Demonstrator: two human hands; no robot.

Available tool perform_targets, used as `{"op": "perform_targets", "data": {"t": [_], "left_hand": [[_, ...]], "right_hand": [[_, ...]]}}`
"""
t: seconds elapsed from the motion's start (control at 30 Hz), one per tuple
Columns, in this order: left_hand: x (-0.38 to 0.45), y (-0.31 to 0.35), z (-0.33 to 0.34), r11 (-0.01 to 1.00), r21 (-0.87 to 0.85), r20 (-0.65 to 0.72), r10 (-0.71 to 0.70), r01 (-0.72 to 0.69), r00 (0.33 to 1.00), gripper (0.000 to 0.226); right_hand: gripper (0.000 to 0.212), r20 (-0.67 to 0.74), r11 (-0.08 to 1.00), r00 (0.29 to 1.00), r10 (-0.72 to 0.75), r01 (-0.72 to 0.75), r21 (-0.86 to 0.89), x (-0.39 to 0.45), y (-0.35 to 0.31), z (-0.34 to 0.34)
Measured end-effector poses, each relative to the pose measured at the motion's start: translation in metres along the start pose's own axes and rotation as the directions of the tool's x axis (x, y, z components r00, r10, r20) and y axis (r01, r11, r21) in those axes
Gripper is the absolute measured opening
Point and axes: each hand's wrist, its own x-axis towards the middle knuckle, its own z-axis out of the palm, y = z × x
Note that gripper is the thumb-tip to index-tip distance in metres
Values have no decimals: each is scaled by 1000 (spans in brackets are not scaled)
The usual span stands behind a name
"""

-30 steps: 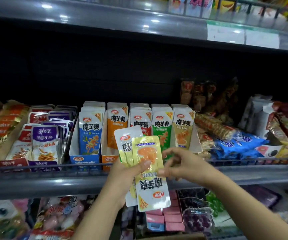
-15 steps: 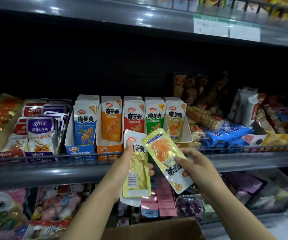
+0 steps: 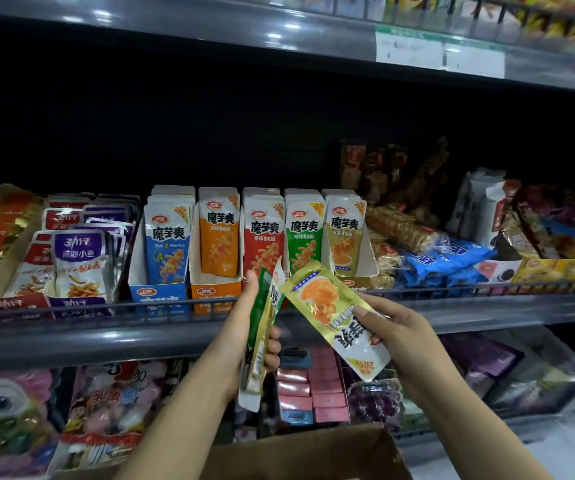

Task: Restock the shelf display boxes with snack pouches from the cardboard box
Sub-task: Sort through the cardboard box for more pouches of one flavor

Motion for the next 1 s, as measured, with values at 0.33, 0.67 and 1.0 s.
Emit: {"op": "perform_targets", "data": {"t": [0.33, 0.67, 1.0], "left_hand": [[1, -5, -9, 865, 435, 51, 252, -248, 966, 64], [5, -9, -17, 590, 716, 225, 311, -373, 924, 79], [6, -13, -13, 553, 740, 230, 326, -382, 917, 67]], "right_hand": [[44, 352, 959, 904, 243, -170, -225, 24, -31, -36], [34, 370, 915, 902, 223, -63, -398, 44, -24, -26], [38, 447, 900, 856, 260, -48, -433, 48, -20, -22]]}}
